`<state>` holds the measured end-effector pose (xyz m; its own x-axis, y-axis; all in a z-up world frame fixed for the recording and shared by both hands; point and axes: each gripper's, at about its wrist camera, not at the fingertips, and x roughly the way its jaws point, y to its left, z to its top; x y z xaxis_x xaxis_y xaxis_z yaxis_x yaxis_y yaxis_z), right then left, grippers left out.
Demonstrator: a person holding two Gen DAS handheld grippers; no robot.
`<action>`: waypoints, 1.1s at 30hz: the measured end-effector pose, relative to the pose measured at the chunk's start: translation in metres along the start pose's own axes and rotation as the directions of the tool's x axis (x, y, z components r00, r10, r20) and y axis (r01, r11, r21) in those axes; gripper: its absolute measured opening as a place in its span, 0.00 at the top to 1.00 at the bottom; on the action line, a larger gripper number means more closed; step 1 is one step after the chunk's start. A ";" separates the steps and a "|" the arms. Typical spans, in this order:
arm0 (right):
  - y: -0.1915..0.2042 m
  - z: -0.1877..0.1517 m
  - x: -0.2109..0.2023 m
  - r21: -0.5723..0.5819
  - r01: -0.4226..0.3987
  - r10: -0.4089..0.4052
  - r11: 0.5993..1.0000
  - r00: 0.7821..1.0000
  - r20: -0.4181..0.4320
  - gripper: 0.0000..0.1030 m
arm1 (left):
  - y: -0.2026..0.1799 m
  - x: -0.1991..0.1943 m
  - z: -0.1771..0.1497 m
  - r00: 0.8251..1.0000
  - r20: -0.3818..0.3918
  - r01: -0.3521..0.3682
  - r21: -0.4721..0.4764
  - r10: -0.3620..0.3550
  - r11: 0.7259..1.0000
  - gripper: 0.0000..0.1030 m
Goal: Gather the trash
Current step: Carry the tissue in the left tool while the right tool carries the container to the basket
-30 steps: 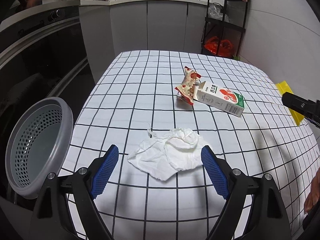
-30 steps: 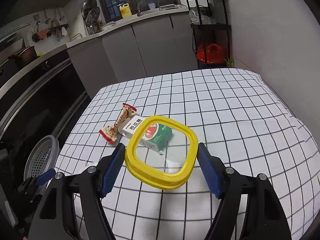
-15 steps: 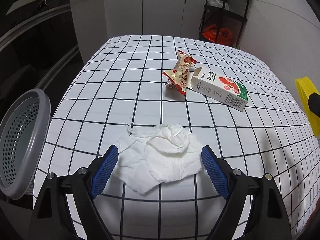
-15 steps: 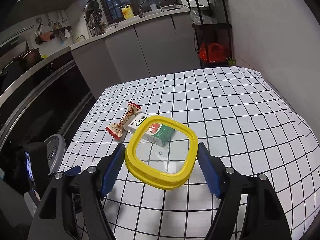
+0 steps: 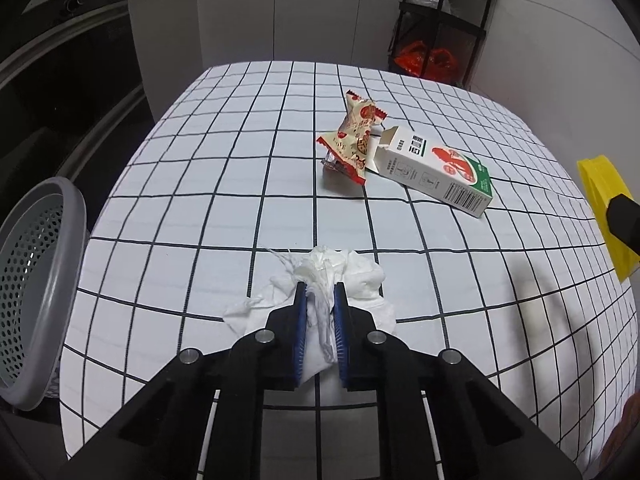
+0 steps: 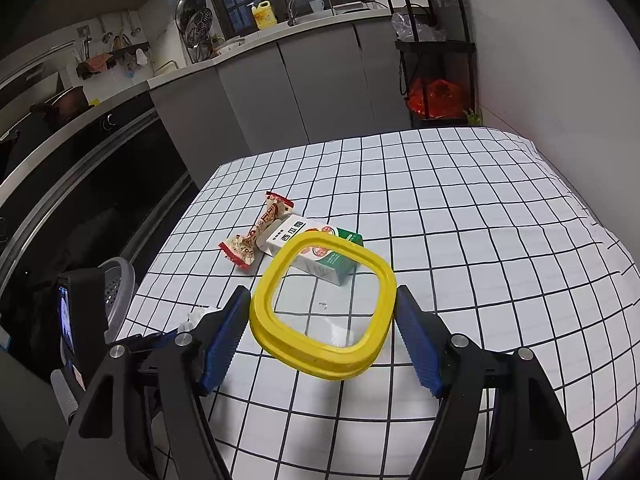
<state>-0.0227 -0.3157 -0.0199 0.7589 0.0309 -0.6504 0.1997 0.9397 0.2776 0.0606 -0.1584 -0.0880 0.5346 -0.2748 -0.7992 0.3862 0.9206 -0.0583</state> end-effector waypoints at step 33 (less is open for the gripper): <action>0.260 -0.007 0.054 -0.271 -0.332 0.313 0.904 0.943 -0.114 0.32 | 0.255 -0.135 -0.016 0.924 0.143 -0.317 -0.234 0.355 0.919 0.87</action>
<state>0.0656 -0.0674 0.0125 0.7075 0.3617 -0.6072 -0.2394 0.9310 0.2756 0.0753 0.1179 -0.0046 0.7382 0.0328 -0.6737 0.0102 0.9982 0.0598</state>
